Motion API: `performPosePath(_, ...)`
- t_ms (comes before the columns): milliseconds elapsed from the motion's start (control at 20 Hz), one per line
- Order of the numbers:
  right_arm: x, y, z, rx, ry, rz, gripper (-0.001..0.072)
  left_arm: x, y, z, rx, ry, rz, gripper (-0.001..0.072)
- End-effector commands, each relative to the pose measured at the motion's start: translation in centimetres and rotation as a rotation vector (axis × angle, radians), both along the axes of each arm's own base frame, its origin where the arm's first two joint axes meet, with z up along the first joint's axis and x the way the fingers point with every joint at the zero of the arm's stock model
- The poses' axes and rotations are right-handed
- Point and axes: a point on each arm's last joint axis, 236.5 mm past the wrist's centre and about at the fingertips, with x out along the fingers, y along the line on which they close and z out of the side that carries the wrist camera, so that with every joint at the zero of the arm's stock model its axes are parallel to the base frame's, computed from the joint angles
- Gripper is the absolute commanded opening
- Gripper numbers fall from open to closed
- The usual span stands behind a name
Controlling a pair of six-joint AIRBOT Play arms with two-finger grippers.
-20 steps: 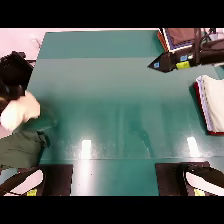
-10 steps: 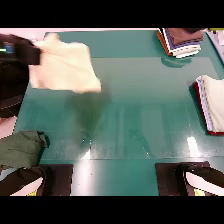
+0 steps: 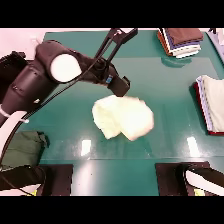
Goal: Fold the shirts.
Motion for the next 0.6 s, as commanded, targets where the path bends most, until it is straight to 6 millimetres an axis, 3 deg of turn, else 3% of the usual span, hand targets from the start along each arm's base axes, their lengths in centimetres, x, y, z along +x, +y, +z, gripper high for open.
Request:
performPosePath(0, -0.2, -0.2, -0.3, -0.008, 0.016, 0.0, 0.0016, 4.5, 3.5, -1.5, 0.0, 0.05, 0.144, 0.0548)
performPosePath(150, -0.2, -0.2, -0.4, -0.009, 0.018, 0.001, 0.0016, 8.0, 14.0, -6.5, 0.071, 0.271, 0.398, 0.0548)
performPosePath(250, -0.2, -0.2, -0.4, -0.009, 0.018, 0.001, 0.0016, 7.7, 18.0, -11.3, 0.055, 0.449, 0.486, 0.0548)
performPosePath(350, -0.2, -0.2, -0.4, -0.01, 0.02, 0.002, 0.0016, 5.8, 18.7, -16.1, -0.019, 0.642, 0.522, 0.0548)
performPosePath(550, -0.2, -0.2, -0.4, -0.01, 0.02, 0.002, 0.0016, 0.9, 16.8, -23.4, -0.07, 0.84, 0.491, 0.0548)
